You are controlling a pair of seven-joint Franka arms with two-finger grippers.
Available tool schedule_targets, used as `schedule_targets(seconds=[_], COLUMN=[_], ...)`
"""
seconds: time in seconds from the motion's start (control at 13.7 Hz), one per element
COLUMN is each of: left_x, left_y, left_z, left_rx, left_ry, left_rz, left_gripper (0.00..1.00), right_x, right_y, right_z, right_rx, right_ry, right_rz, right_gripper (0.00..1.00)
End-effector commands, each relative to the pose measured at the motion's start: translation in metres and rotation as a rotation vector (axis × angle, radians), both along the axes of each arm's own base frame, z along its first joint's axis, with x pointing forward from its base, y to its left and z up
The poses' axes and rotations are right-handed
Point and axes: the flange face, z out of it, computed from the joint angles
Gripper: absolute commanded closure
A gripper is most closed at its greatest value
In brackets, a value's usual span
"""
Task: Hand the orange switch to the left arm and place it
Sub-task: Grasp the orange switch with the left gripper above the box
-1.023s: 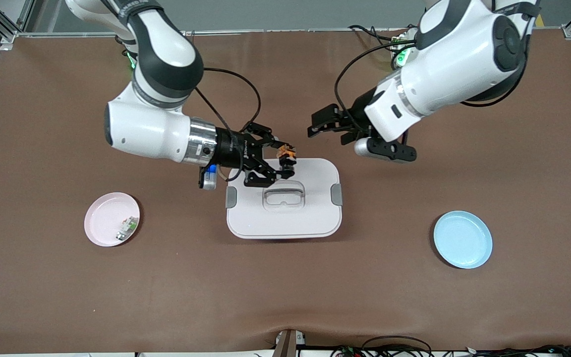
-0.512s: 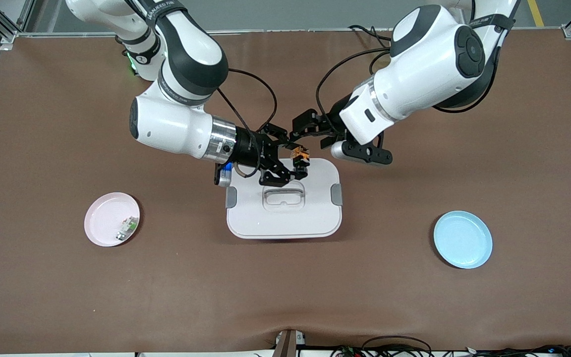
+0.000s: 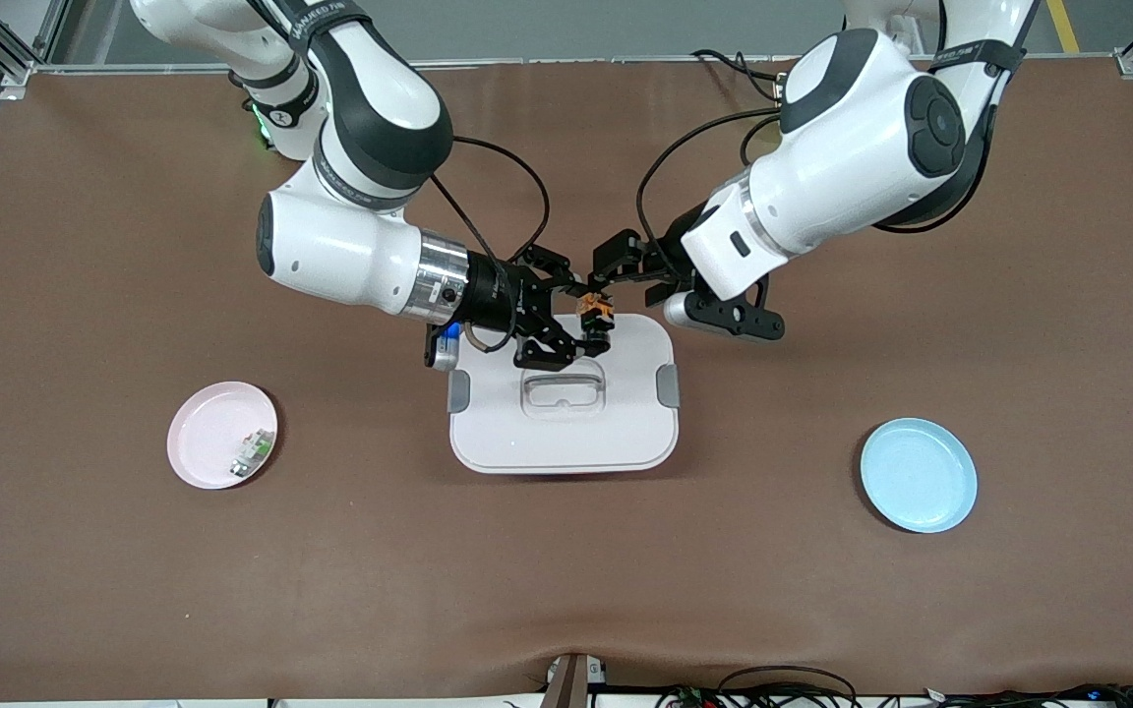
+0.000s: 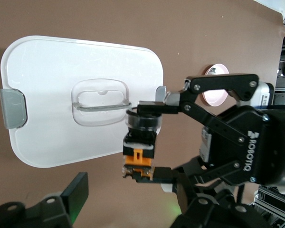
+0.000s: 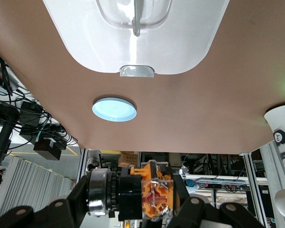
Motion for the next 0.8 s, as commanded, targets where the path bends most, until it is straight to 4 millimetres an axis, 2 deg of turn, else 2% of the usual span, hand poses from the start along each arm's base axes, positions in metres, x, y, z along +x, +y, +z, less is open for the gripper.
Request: schedule_targets(seconds=[0.0,0.73], left_x=[0.004,0.012], left_y=[0.002,-0.003], left_z=[-0.005,-0.018], left_rx=[0.007,-0.009], left_ry=[-0.039,-0.058], left_rz=[-0.031,-0.042], left_gripper=[0.21,0.3], right_x=[-0.001,-0.001], right_y=[0.003,0.003], right_z=[0.006,0.006], right_rx=[-0.005,-0.014], right_ry=[0.0,-0.009], right_rz=[-0.001,0.004], right_gripper=[0.74,0.74])
